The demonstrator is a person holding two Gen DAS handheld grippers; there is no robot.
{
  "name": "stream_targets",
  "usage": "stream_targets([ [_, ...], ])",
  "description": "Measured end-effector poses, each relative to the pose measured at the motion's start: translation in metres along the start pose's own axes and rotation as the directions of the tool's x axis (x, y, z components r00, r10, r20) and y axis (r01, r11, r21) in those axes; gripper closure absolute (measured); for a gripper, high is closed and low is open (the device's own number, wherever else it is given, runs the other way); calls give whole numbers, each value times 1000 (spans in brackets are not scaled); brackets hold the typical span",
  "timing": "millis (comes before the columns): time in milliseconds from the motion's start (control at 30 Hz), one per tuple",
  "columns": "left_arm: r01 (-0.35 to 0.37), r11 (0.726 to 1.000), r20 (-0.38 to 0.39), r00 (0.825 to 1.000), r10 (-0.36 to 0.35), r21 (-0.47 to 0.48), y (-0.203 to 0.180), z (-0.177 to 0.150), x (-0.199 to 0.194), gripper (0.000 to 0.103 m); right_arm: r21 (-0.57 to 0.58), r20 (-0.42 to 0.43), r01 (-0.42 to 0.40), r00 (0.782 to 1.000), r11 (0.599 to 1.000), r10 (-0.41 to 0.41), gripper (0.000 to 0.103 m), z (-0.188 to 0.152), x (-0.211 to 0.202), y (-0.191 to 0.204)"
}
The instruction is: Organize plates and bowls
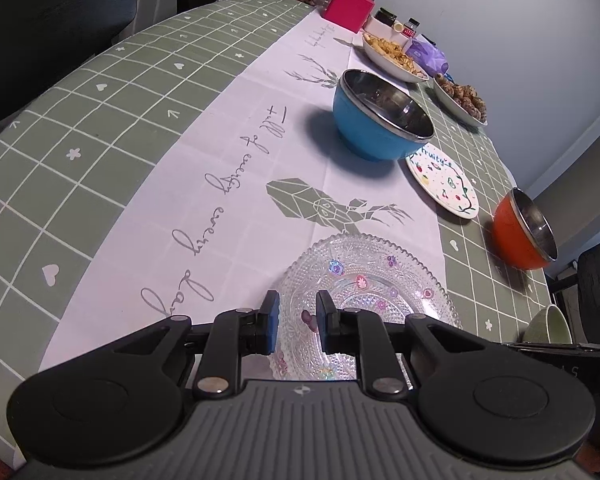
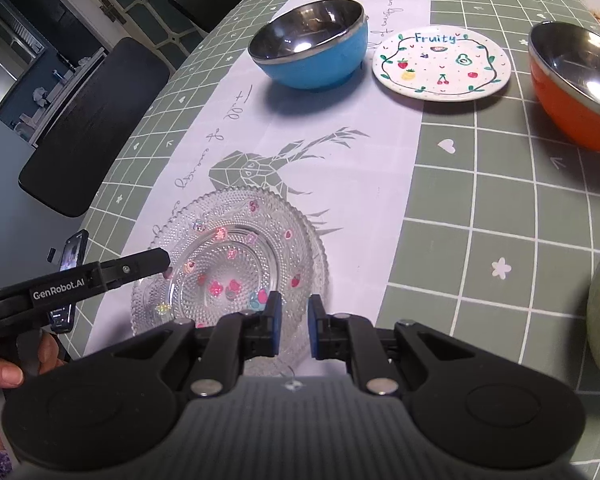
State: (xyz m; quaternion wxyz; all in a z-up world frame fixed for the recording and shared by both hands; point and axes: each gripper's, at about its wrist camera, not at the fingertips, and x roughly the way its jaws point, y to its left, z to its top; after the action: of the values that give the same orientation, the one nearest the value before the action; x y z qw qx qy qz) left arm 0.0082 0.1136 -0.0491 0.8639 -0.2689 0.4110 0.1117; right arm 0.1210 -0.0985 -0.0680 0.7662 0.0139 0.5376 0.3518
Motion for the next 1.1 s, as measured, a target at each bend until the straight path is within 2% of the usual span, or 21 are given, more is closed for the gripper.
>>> stream_targets([
  [400, -25, 1000, 9, 1000, 25, 10, 2, -1, 2, 82, -3, -2, 5, 1000, 1000, -5, 91, 1, 9, 3],
  [567, -13, 999, 2, 1000, 13, 33, -2, -3, 5, 82, -36, 22, 49, 999, 998, -48, 90, 1, 3, 7],
  [767, -62, 995, 9, 998, 62, 82, -8, -5, 8, 82, -95, 21, 80, 997, 992, -79, 90, -2, 6, 15],
  [1100, -106, 980, 32, 994, 102, 168, -19, -10, 8, 82, -177, 50, 156, 987, 972, -150, 90, -6, 7, 27],
])
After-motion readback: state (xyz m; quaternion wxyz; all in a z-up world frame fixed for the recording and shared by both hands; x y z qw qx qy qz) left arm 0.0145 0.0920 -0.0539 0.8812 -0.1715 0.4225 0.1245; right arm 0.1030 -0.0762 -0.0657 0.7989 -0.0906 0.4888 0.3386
